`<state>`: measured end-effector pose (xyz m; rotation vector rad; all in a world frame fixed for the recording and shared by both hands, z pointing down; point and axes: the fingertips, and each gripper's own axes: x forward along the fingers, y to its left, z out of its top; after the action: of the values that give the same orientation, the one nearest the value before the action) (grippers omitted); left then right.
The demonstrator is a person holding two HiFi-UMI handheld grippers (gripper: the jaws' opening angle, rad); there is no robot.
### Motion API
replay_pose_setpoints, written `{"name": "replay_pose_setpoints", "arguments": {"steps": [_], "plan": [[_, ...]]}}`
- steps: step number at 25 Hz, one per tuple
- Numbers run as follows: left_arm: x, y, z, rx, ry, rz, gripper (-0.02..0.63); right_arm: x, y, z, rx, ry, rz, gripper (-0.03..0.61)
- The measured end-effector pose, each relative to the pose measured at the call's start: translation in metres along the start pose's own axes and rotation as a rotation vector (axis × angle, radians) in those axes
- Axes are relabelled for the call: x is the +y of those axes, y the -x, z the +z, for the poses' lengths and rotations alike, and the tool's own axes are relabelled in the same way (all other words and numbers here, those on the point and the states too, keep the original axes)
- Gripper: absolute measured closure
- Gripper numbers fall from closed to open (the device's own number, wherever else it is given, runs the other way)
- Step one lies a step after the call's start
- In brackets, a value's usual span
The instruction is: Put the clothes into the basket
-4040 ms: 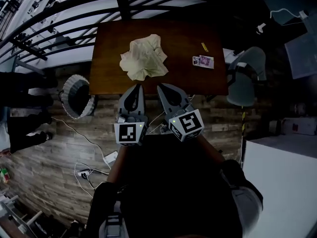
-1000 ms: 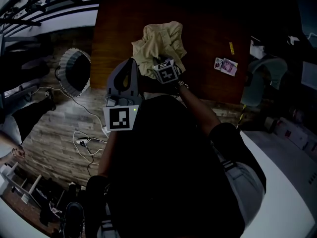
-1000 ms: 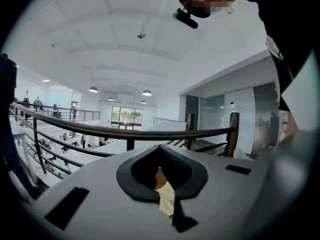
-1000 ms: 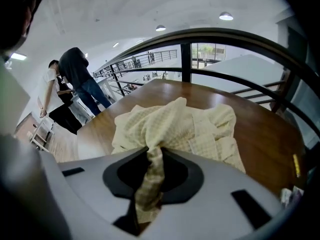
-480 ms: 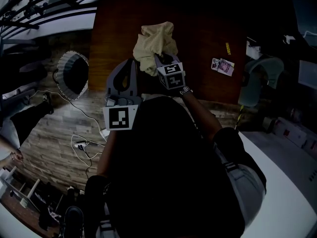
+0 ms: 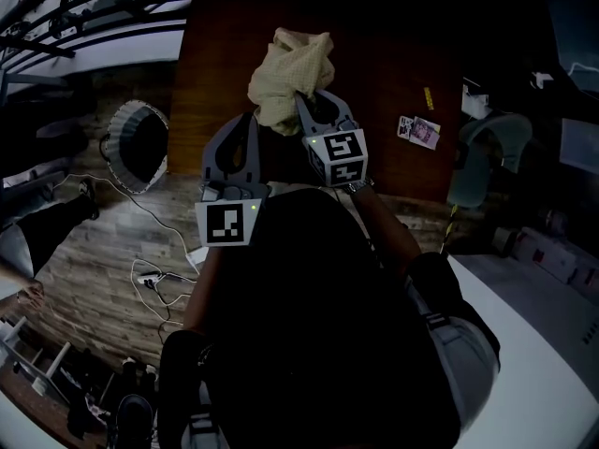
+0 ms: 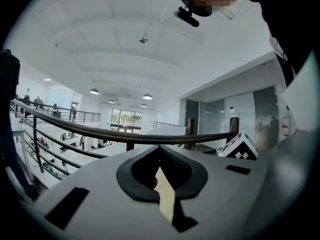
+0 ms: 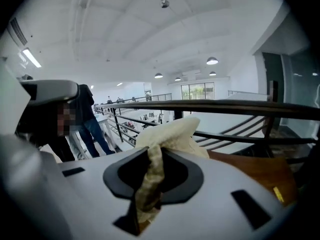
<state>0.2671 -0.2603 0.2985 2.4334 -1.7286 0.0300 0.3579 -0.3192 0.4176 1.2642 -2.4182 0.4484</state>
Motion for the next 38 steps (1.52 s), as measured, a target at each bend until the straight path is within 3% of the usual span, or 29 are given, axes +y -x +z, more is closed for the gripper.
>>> {"name": "replay_pose_setpoints", "arguments": {"steps": [15, 38], "plan": [[0.031, 0.043, 0.006, -0.064, 0.037, 0.136, 0.602, 0.043, 0.02, 0.062, -0.177, 0.087, 0.075, 0.511], [0.148, 0.183, 0.009, -0.175, 0.084, 0.403, 0.604, 0.244, 0.009, 0.083, -0.2, 0.245, 0.336, 0.511]]}}
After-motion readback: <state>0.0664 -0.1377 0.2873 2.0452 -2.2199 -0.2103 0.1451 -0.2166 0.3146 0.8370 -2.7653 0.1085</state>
